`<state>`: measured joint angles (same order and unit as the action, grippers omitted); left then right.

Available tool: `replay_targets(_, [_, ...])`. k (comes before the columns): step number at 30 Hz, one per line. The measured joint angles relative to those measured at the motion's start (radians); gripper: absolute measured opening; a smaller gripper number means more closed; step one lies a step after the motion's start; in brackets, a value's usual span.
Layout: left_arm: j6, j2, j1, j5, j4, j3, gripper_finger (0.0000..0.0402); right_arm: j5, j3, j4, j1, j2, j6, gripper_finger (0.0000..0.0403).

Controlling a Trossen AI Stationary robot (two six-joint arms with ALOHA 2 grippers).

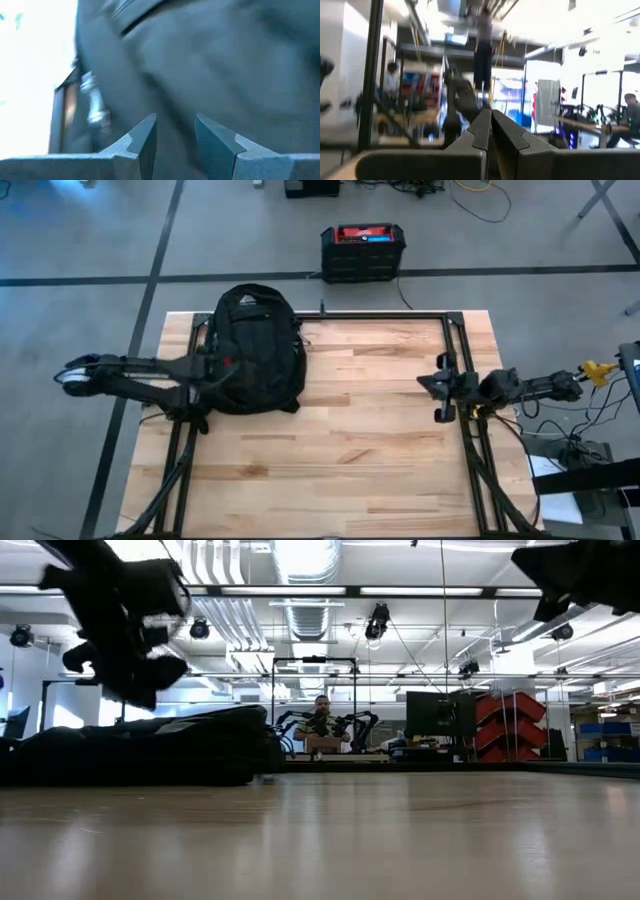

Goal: Unpack backpack
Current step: Open the black backpack

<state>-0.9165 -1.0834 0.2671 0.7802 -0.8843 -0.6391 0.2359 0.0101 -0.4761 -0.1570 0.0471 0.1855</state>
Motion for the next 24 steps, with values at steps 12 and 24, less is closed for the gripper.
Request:
replay_targets(12, [0.065,-0.261,0.343,-0.205,0.198,0.041,0.0163,-0.017,0.000,-0.031,0.000,0.074,-0.227,0.0003])
replay_targets(24, [0.135,-0.409,-0.035,-0.328,0.783,0.063,0.0046,-0.092,0.000,-0.133,-0.018,0.296,-0.422,0.0003])
